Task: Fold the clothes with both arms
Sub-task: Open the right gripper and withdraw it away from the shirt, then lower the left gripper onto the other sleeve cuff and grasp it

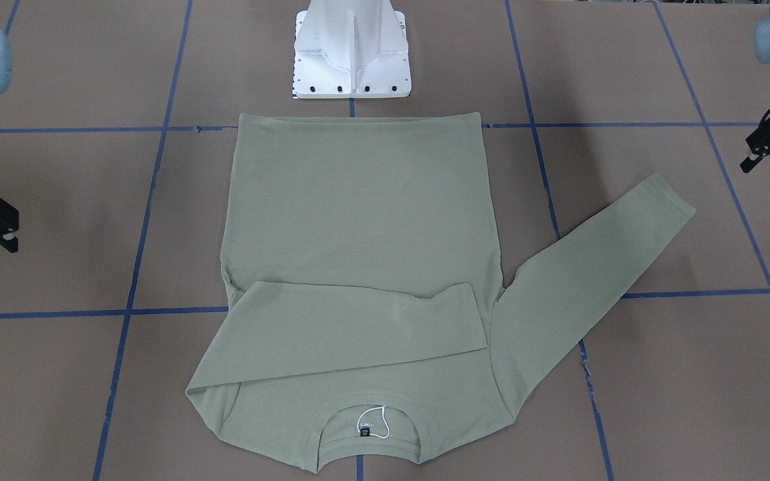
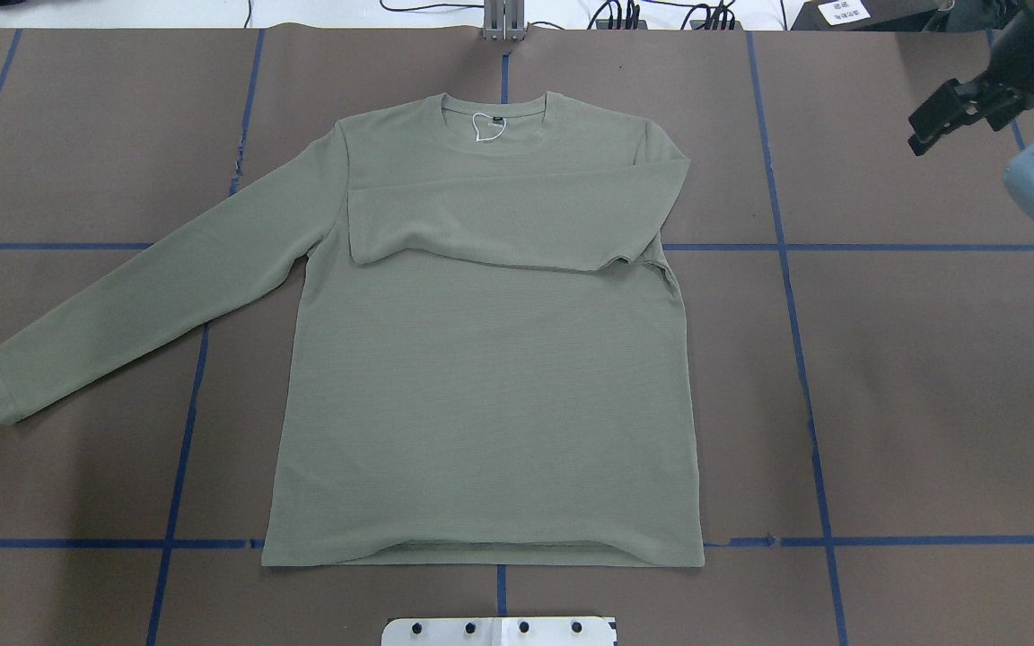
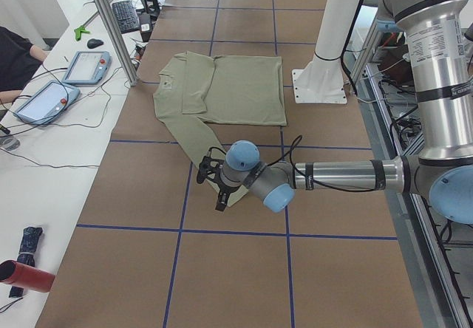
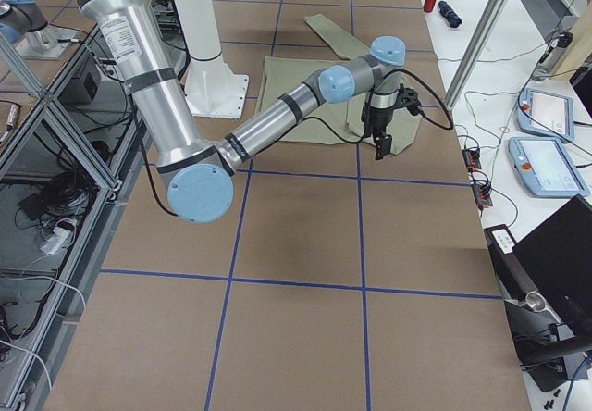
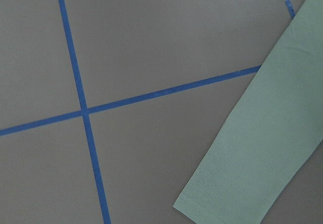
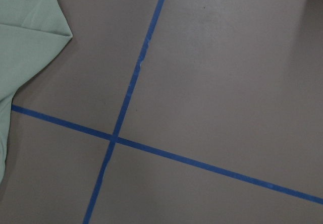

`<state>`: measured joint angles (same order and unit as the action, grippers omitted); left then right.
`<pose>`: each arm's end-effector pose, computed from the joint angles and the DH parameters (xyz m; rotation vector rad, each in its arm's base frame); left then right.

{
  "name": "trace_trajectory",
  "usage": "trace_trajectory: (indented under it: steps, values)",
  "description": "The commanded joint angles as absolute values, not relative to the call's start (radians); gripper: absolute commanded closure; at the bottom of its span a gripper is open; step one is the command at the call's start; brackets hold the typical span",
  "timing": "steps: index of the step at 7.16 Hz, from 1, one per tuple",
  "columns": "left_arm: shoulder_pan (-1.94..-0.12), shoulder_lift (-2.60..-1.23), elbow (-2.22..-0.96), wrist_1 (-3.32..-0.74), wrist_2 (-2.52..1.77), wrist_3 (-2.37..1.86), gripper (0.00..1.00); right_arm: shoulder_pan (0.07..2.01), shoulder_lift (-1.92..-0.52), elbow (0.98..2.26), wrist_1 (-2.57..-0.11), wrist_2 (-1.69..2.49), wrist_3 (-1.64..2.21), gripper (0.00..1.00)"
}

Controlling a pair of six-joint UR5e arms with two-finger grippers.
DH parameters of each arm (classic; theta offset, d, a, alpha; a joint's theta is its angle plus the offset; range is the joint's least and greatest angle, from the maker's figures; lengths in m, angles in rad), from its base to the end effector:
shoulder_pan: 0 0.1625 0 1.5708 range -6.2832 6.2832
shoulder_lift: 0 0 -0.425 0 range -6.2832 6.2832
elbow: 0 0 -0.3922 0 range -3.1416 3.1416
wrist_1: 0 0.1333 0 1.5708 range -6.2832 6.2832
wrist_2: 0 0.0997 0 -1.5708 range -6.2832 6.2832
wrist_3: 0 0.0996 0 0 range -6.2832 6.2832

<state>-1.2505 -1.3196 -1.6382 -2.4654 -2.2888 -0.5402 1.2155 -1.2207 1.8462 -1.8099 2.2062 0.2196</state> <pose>0.0630 -0.4052 0.6376 0.3301 0.9052 0.0524 -0.1344 -0.5755 0.3688 0.1804 -0.7090 -0.2523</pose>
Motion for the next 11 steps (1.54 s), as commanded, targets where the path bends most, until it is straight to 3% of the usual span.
trace_trajectory:
  steps: [1, 3, 8, 11]
  values:
    - [-1.087, -1.319, -1.523, -2.716, -2.203, -0.792, 0.06, 1.23, -1.264, 1.879, -1.81, 2.214, 0.21, 0.0]
    - [-0.917, -1.321, -1.523, -2.802, -2.145, -1.021, 0.1, 1.23, -1.272, 1.882, -1.81, 2.215, 0.212, 0.0]
    - [-0.845, -1.332, -1.532, -2.803, -2.091, -1.052, 0.12, 1.23, -1.281, 1.894, -1.81, 2.214, 0.215, 0.0]
    - [-0.833, -1.322, -1.532, -2.803, -2.088, -1.051, 0.21, 1.23, -1.285, 1.894, -1.81, 2.214, 0.215, 0.0]
